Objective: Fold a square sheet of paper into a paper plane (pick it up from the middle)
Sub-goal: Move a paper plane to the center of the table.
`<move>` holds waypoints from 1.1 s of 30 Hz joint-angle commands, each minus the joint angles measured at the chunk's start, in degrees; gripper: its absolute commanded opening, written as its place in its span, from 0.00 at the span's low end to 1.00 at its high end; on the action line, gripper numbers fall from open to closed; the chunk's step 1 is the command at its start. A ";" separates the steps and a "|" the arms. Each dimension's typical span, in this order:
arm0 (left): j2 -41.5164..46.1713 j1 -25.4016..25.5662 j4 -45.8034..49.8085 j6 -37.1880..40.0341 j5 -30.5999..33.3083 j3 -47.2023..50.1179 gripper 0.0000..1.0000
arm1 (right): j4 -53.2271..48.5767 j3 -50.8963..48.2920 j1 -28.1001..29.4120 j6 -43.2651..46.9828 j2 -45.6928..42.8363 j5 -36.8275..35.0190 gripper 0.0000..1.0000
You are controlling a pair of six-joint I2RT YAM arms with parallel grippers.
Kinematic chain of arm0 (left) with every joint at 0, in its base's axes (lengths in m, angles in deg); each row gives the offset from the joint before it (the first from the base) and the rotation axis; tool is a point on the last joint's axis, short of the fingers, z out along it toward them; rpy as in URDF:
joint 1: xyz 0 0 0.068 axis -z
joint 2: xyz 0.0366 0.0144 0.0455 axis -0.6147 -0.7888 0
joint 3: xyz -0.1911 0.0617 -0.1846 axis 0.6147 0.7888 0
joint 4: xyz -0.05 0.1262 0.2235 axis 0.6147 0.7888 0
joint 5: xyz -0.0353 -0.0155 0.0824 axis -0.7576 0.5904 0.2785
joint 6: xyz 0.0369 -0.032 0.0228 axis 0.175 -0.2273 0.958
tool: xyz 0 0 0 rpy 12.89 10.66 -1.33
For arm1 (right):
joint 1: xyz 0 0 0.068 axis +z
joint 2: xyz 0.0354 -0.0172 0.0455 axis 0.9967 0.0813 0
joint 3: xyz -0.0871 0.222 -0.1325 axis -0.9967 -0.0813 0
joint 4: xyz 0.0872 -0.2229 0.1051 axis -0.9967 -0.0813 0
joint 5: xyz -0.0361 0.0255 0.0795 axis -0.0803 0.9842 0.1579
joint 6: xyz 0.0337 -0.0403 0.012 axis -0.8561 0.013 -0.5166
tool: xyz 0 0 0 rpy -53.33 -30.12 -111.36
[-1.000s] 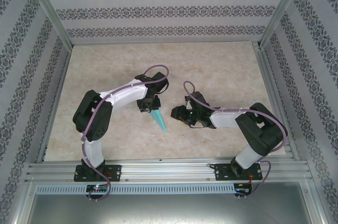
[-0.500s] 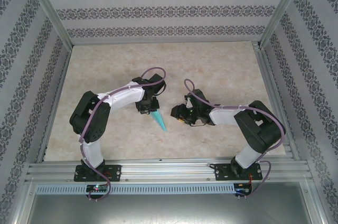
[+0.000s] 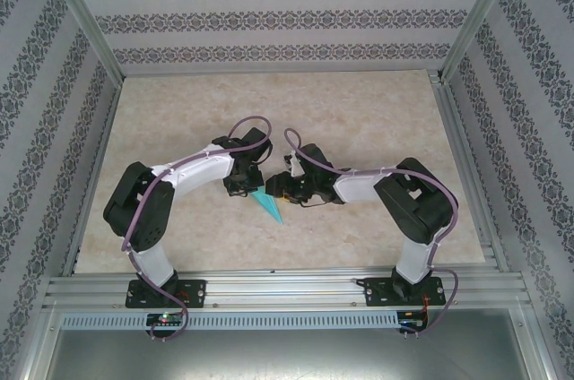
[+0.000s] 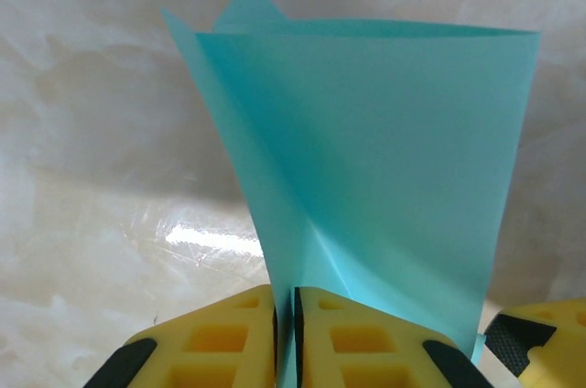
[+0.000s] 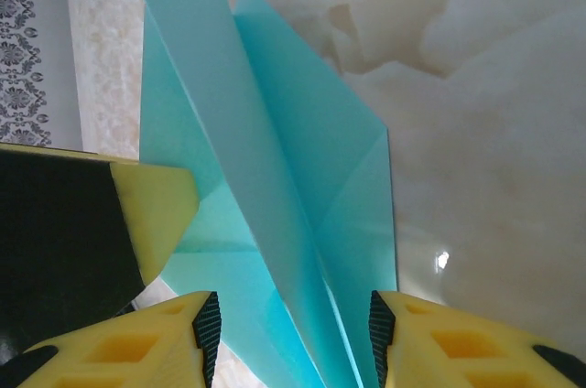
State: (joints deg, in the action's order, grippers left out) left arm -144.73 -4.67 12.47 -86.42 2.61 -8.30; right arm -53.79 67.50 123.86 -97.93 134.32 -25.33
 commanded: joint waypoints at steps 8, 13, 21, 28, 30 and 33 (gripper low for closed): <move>1.48 -0.82 -1.82 -0.45 -0.17 1.00 0.15 | -4.80 3.75 2.16 5.93 1.80 2.63 0.46; 1.48 -0.88 -1.89 -0.28 -0.29 1.02 0.16 | -10.57 4.94 3.38 10.04 1.08 0.25 0.41; 3.11 -0.99 -3.14 -0.28 -1.13 1.84 0.16 | -15.54 7.40 4.33 13.66 2.73 -2.69 0.24; 5.78 -1.00 -4.80 -0.46 -1.54 4.30 0.17 | -17.39 9.12 4.85 14.61 3.99 -3.91 0.19; 6.37 -1.00 -4.71 -0.54 -1.51 4.67 0.17 | -18.08 9.41 4.89 14.68 3.53 -4.24 0.13; 9.03 -1.00 -6.62 -0.46 -2.50 6.14 0.20 | -19.13 9.49 4.97 14.94 1.41 -5.38 0.07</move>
State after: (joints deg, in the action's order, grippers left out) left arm -138.83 -5.05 8.03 -86.42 1.06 -3.31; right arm -70.80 75.65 127.99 -84.20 137.52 -28.94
